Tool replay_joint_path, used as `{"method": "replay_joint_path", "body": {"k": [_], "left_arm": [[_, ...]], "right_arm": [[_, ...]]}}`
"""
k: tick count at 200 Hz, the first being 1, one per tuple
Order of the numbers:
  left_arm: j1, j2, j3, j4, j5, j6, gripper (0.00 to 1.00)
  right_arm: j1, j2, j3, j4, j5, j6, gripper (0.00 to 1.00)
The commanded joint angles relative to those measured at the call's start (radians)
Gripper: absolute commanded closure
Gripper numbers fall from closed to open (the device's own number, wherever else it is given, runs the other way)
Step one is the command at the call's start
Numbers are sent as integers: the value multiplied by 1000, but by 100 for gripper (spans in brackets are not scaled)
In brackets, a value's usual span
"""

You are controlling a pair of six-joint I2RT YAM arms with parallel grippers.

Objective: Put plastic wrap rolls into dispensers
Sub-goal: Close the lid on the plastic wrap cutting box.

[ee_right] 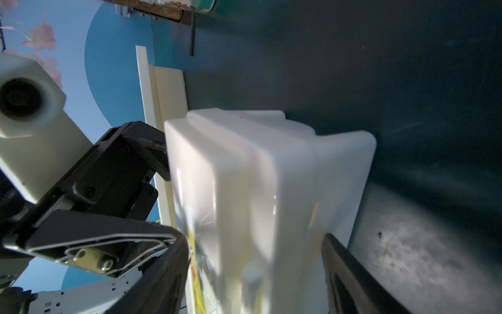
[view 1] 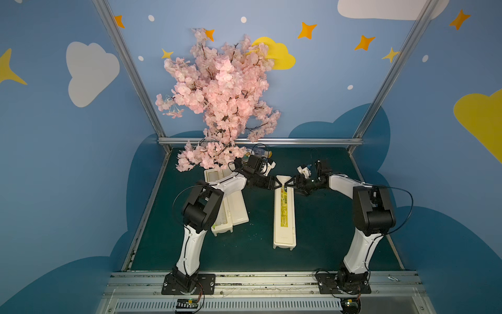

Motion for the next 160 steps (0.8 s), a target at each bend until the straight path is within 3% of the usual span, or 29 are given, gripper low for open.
{"method": "replay_joint_path", "body": {"k": [1, 18, 49, 92, 160], "left_arm": [[0, 34, 21, 17, 55, -22, 40], [-1, 54, 24, 19, 72, -30, 41], [0, 93, 15, 8, 102, -50, 45], [0, 113, -37, 35, 120, -84, 50], [4, 123, -129, 90, 126, -134, 56]], "right_arm": [[-1, 42, 14, 7, -62, 6, 26], [2, 64, 11, 3, -67, 10, 31], [2, 126, 27, 24, -102, 49, 48], [25, 170, 70, -87, -73, 4, 56], [92, 145, 84, -136, -37, -44, 52]]}}
